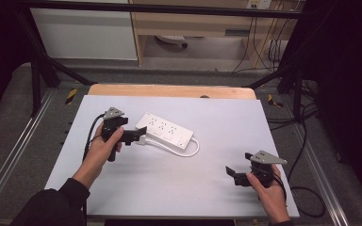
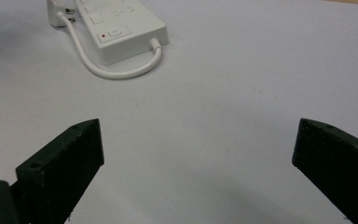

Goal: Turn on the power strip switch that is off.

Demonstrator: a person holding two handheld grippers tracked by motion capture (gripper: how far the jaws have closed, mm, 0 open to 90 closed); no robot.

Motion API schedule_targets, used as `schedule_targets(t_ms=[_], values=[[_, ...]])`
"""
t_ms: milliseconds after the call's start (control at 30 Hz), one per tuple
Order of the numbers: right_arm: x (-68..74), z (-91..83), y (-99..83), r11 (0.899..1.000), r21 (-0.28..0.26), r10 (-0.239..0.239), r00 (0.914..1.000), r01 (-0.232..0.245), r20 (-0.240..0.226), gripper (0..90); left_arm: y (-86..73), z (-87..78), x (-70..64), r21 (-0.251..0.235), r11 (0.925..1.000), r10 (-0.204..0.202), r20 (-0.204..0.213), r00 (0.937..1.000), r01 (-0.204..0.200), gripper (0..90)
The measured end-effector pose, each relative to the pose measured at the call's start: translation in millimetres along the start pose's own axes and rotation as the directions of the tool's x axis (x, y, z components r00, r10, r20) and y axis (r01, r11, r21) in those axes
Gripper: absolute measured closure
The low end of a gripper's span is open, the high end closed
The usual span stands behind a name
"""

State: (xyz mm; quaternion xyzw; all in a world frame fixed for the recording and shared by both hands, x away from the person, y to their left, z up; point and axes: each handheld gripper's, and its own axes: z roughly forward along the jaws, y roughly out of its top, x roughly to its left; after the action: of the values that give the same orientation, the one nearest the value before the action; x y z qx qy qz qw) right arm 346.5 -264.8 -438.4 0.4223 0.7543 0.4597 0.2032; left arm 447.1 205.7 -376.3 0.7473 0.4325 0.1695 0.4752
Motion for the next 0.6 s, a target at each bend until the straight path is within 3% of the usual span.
schedule_targets(t_ms=[300, 600], values=[[-0.5, 0.6, 0.1, 1.0, -0.001, 0.001, 1.0, -0.001, -0.002, 2.4, -8.5, -18.6, -0.7, -0.013, 0.9999, 0.005, 0.009, 0.9999, -0.005, 7.7], [-1.5, 1.2, 0.2, 1.0, -0.002, 0.005, 1.0, -0.005, -0.005, 2.4, -23.8, -48.7, 1.2, -0.051, 0.9986, -0.011, 0.02, 0.9997, 0.012, 7.7]])
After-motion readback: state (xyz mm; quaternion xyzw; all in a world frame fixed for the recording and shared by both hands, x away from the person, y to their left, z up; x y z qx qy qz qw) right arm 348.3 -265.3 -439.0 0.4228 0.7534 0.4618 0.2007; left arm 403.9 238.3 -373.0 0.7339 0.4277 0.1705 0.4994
